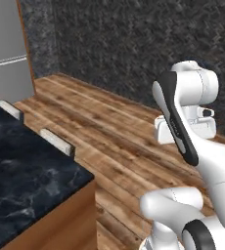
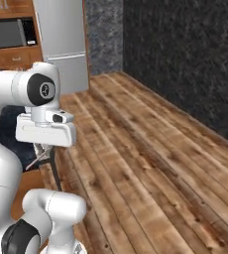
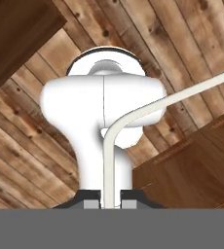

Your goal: Take a straw from the drawer in front and place it inside the glass cup on the dining counter.

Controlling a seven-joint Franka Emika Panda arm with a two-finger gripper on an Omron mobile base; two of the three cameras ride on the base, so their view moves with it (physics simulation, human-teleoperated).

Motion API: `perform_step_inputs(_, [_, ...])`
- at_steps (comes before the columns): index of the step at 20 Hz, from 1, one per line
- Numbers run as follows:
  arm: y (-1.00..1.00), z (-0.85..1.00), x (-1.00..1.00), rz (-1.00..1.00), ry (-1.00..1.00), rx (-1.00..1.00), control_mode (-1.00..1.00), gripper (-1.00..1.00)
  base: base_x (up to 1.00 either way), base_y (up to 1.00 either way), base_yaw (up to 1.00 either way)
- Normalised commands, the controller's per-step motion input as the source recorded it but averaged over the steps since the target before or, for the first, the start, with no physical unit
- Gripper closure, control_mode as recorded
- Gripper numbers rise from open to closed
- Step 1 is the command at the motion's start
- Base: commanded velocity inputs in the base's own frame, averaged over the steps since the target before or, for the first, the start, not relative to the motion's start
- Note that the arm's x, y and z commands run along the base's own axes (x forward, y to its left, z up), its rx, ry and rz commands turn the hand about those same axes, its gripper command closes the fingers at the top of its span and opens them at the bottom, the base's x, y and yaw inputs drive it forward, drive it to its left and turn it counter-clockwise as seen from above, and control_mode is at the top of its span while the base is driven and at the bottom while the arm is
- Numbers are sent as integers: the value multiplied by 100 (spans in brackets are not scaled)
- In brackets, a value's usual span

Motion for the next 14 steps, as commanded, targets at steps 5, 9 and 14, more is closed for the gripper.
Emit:
perform_step_inputs(5, [0, 0, 0, 0, 0, 0, 100, 100, 83, -89, 40])
perform_step_inputs(9, [0, 0, 0, 0, 0, 0, 100, 100, 83, -83, 42])
perform_step_inputs(14, [0, 0, 0, 0, 0, 0, 100, 100, 80, -72, 46])
